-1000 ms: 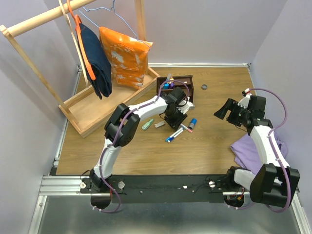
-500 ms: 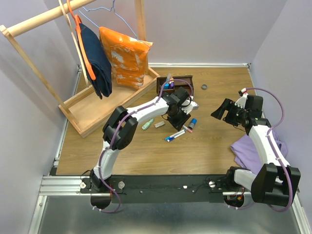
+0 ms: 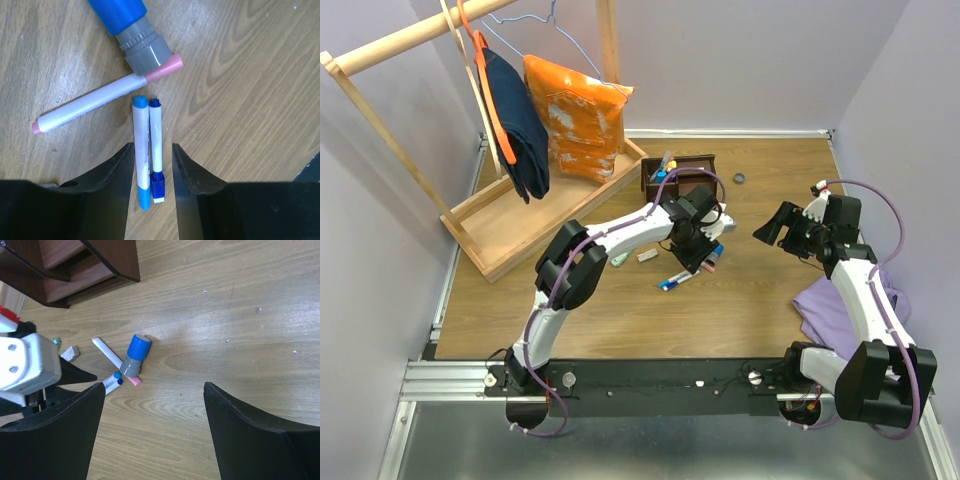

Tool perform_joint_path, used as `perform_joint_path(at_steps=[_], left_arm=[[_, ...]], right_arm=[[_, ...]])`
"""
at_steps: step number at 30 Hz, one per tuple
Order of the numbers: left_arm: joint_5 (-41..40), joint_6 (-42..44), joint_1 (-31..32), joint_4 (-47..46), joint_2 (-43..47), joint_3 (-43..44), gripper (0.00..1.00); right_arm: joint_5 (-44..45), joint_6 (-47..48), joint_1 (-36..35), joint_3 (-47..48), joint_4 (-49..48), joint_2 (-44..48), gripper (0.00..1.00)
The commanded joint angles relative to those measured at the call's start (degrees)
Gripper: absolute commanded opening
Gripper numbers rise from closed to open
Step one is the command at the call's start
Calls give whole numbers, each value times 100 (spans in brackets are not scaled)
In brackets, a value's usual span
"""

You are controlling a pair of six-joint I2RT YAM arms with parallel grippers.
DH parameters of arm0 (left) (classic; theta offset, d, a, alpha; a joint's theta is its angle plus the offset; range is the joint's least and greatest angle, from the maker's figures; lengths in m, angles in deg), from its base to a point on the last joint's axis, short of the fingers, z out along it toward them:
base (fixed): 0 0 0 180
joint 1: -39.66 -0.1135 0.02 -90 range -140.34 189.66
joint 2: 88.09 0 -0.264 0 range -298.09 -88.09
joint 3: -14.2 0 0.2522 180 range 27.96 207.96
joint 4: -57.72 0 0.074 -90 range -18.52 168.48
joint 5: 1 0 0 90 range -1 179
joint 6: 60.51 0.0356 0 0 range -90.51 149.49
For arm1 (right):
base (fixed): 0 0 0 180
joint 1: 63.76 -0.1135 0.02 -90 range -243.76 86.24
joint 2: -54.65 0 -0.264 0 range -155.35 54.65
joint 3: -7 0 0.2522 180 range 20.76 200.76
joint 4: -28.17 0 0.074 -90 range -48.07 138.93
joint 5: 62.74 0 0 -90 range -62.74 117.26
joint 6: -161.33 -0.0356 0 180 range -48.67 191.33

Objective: Sort the stationery into containers
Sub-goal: Pick up the pen from the center of the board.

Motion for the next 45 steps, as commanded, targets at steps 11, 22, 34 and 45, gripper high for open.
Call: perform_joint_path(at_steps=[11,22,34,45], left_arm=[[-124,49,-29,-68,-332,236,40],[-106,57,-152,-103,-577,306,36],[-282,171,-179,-165,-806,254,35],[200,461,-293,221,-193,122,3]], right_arm=[[57,-74,-18,-128,-20,189,87],[93,-109,-18,-251,-117,216,87],[101,-65,-18,-242,-125,137,87],[119,5,-18,-128,-55,93,87]])
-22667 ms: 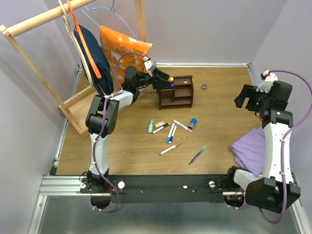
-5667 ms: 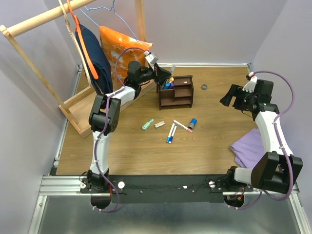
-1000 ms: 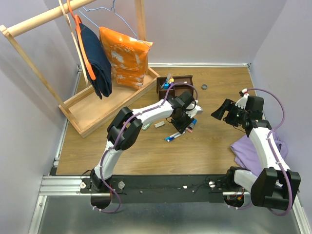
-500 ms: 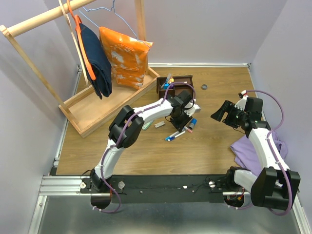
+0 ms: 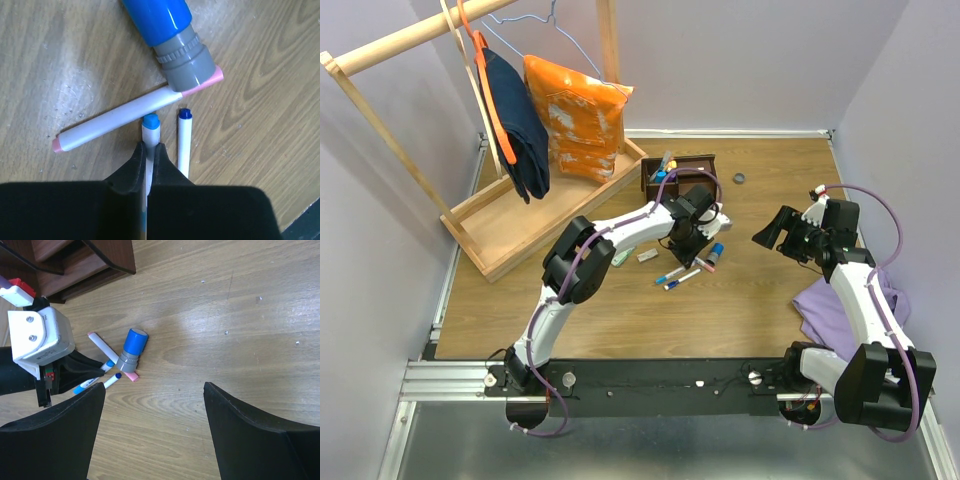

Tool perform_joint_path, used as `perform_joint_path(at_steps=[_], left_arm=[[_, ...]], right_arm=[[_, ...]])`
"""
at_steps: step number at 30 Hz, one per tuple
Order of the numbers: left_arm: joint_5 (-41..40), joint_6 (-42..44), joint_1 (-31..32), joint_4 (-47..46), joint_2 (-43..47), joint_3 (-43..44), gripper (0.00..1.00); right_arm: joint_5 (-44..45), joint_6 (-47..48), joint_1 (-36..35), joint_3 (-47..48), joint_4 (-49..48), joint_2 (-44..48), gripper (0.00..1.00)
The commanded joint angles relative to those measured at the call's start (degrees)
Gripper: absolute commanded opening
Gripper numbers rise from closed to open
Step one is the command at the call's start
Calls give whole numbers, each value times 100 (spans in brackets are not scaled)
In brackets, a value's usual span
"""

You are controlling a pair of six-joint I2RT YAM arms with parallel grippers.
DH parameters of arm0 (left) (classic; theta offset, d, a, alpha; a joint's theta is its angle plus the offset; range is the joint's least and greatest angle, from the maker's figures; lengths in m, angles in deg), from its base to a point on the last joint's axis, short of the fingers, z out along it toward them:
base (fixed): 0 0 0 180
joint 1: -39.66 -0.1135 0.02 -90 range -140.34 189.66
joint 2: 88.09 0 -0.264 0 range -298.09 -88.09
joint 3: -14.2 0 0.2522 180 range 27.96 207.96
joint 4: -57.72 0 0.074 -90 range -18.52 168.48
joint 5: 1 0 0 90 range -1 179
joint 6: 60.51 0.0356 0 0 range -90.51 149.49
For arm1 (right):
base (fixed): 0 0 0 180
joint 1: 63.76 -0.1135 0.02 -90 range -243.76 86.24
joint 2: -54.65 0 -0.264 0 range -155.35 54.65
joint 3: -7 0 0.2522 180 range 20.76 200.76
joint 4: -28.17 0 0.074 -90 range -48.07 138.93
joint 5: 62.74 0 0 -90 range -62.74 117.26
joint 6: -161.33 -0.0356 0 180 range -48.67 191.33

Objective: Sort the stationery into containers
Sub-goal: Pick up the pen from the center of the board, then place the pen in the storage box.

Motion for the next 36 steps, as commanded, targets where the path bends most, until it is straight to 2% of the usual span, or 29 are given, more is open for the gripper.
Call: perform_joint_path(at_steps=[1,4,6,7,8,9,11,12,13,14,15,17,27,36], left_arm=[[485,311,-166,384,477,-36,1],[1065,582,-404,621,1031,350,0],[1739,1264,-597,717,1278,1026,0],[2004,1443,-693,648,1400,1455,0],[2224,1497,-816,465,1506,1529,0],[2427,1410,-1130,-407,1629,1460,0],[2946,613,-1474,-1718,2068,724,0],[3087,209,-1781,-3335,2217,347,0],[3375,-369,-1932,-4213,2349,-431,0],[3491,-810,-2055,-5179,2516,-787,0],[3527,-1084,-2152,-6728,2552,-1061,0],[3484,-1628,-2372,-7576,2378,-1310,0],[3369,-2396,-2680,-8992,1455,-1046,0],[3387,-2730,-2856,-9530,1024,-1116,0]], right_arm=[[110,86,-18,95,-7,-30,87],[128,104,-18,166,-24,-82,87],[145,104,-18,192,-68,-144,87],[154,121,-18,236,-69,-144,87],[163,139,-18,236,-60,-161,87],[172,156,-18,245,-51,-179,87],[207,218,-18,245,-51,-188,87],[250,244,-18,245,-60,-179,87],[268,296,-10,254,-60,-162,87],[286,332,-10,288,-34,-153,87],[321,376,-10,297,-25,-153,87],[347,507,-10,385,45,-135,87],[602,921,-1,728,406,-249,87],[681,1167,175,1027,670,-548,87]])
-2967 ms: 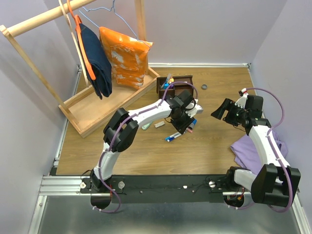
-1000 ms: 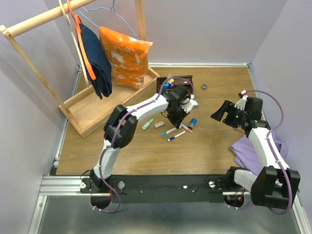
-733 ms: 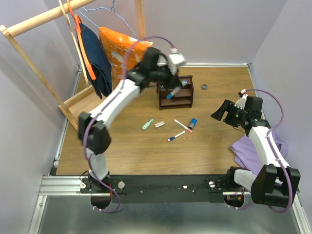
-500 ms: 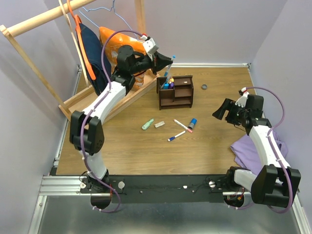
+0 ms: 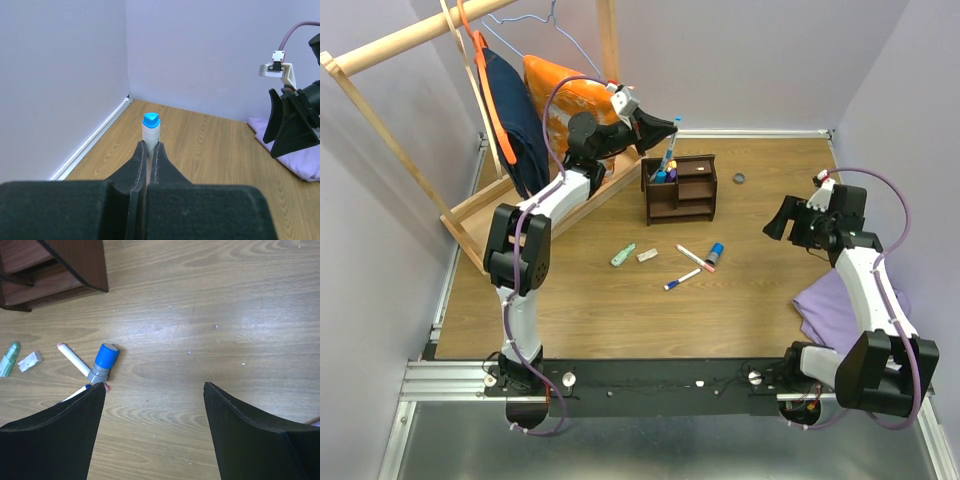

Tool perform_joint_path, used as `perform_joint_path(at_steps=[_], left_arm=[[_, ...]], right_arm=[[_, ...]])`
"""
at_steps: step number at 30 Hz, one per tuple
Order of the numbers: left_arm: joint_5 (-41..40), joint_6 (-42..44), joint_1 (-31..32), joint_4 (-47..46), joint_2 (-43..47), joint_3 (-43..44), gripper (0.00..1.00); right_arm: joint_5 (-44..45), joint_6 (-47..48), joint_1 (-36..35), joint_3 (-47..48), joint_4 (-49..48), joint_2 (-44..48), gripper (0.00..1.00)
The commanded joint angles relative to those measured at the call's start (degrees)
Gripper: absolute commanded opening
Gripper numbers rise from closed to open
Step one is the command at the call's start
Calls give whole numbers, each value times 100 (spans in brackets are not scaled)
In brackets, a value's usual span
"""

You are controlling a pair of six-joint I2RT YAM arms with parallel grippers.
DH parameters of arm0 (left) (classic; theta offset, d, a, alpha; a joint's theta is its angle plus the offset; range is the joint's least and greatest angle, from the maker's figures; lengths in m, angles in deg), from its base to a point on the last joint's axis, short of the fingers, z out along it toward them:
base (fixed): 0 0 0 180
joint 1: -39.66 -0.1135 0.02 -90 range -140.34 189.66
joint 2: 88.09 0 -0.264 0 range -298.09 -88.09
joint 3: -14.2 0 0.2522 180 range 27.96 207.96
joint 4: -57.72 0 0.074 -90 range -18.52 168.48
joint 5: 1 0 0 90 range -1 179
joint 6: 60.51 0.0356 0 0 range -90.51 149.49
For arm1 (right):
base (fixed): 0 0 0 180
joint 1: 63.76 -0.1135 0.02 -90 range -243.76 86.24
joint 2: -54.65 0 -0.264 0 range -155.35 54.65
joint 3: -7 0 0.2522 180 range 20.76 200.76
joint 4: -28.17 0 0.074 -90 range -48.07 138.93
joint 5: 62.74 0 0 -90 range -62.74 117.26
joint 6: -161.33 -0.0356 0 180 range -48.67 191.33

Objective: Sort the stationery into containers
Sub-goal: Place the pen in the storage box.

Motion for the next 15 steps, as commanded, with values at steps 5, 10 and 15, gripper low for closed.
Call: perform_joint_path(at_steps=[5,10,15], left_arm=[[130,-37,-194,-582,-514,43,0],[112,-2,-282,-573,-778,60,0],[77,86,-370,-503,-963,25,0]], right_arm=[[227,300,136,396,222,-387,87],[236,335,145,475,134,-572,87],[253,370,145,493,116,-748,87]])
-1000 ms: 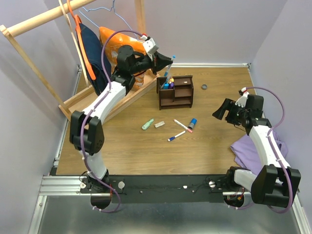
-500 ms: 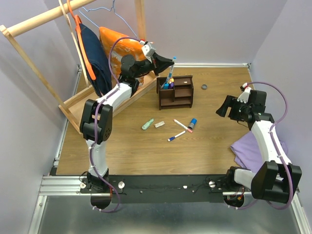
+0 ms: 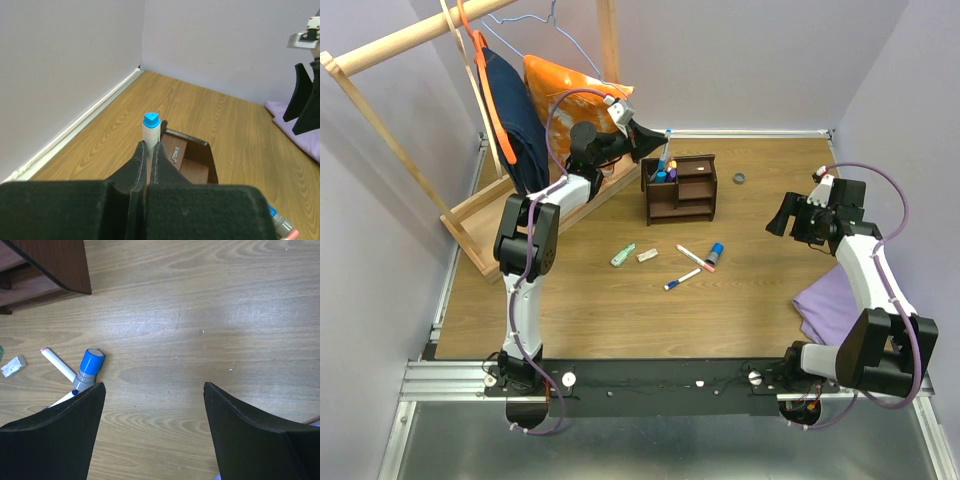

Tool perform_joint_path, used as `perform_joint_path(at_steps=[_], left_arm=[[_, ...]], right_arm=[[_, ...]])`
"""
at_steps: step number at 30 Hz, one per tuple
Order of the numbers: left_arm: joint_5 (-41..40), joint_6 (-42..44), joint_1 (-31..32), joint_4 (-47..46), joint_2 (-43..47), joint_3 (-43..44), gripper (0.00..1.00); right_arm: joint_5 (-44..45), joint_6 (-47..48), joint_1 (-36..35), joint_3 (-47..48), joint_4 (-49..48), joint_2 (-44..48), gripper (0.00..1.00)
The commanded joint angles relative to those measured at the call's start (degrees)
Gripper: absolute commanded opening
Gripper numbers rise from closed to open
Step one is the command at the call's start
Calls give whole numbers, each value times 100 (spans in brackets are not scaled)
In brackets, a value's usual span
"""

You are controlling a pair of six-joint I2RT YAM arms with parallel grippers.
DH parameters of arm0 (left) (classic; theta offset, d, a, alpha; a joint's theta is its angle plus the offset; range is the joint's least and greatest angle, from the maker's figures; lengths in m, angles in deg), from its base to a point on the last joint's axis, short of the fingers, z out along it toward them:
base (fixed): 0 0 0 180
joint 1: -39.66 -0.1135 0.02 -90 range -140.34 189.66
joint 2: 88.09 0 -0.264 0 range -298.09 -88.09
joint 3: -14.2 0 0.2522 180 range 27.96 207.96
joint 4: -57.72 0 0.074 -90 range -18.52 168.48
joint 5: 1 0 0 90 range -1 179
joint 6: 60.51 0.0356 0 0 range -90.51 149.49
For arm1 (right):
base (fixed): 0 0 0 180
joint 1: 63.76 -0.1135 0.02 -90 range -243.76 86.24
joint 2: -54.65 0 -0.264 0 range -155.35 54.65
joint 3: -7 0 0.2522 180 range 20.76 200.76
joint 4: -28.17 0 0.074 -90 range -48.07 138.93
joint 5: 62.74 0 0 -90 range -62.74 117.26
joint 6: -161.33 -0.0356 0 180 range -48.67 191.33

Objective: Sort the stationery into containers
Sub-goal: Place the pen in the storage box.

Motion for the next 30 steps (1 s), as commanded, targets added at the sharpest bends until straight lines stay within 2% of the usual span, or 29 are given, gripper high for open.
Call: perform_joint_path(at_steps=[1,21,22,26,30], left_arm=[[47,204,-104,-153,-137,-8,0],[328,565,-130,294,-269,-650,1],[319,591,-121,339,-251,-667,2],[240,889,-121,804,-102,-685,21],[170,1031,-130,998,162,-738,24]], right_arm=[[135,121,35,161,31,-182,87],[83,86,27,152,-110,-376,87],[83,68,27,152,-110,-367,87],[56,60,27,90,-136,-305,87],[39,42,35,73,-145,-235,87]])
